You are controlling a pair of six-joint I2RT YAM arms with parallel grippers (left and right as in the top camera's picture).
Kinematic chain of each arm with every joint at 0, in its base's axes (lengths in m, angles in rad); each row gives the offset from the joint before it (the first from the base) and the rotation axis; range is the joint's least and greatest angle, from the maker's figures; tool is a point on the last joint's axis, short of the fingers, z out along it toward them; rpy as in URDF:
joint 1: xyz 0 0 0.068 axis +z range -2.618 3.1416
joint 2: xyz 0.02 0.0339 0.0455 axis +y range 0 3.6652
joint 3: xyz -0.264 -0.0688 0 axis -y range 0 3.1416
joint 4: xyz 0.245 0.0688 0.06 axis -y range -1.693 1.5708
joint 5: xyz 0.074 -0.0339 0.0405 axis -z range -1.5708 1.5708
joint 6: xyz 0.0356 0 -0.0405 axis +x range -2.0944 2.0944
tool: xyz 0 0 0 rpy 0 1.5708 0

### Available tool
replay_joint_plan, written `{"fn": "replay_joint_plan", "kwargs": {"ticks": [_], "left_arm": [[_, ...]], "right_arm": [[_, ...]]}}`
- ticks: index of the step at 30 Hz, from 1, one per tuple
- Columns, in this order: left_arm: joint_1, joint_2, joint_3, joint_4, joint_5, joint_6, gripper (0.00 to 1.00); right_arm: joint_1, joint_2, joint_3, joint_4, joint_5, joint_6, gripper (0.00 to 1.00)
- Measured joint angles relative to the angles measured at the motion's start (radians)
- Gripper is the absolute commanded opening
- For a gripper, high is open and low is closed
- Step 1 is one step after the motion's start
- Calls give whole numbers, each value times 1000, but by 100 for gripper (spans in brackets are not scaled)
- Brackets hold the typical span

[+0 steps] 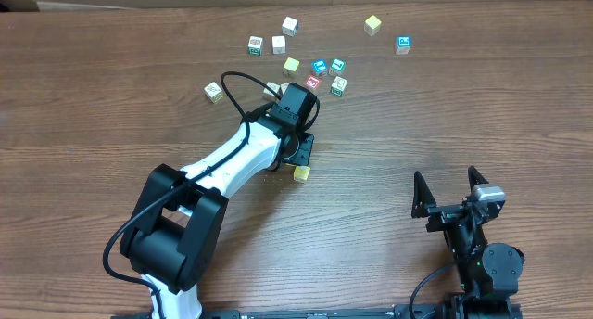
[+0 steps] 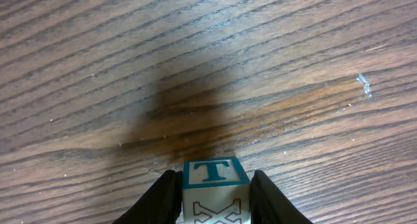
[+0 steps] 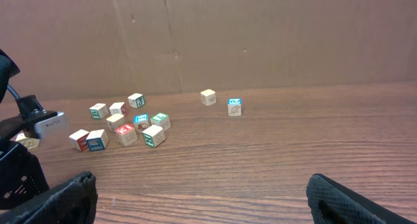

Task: Form a circle

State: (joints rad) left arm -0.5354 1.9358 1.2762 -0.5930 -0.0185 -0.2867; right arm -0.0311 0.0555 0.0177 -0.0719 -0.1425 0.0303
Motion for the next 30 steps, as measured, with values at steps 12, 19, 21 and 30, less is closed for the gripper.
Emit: {"fn": "replay_joint_plan", "kwargs": {"ticks": [12, 19, 21, 30], "left_arm": [[0, 0, 0, 5, 0, 67, 32], [0, 0, 0, 7, 0, 101, 32], [0, 0, 0, 7, 0, 106, 32], [0, 0, 0, 7, 0, 111, 32]], "right_arm": [[0, 0, 0, -1, 0, 0, 100], [0, 0, 0, 0, 0, 0, 100], [0, 0, 0, 0, 0, 0, 100], [0, 0, 0, 0, 0, 0, 100]]}}
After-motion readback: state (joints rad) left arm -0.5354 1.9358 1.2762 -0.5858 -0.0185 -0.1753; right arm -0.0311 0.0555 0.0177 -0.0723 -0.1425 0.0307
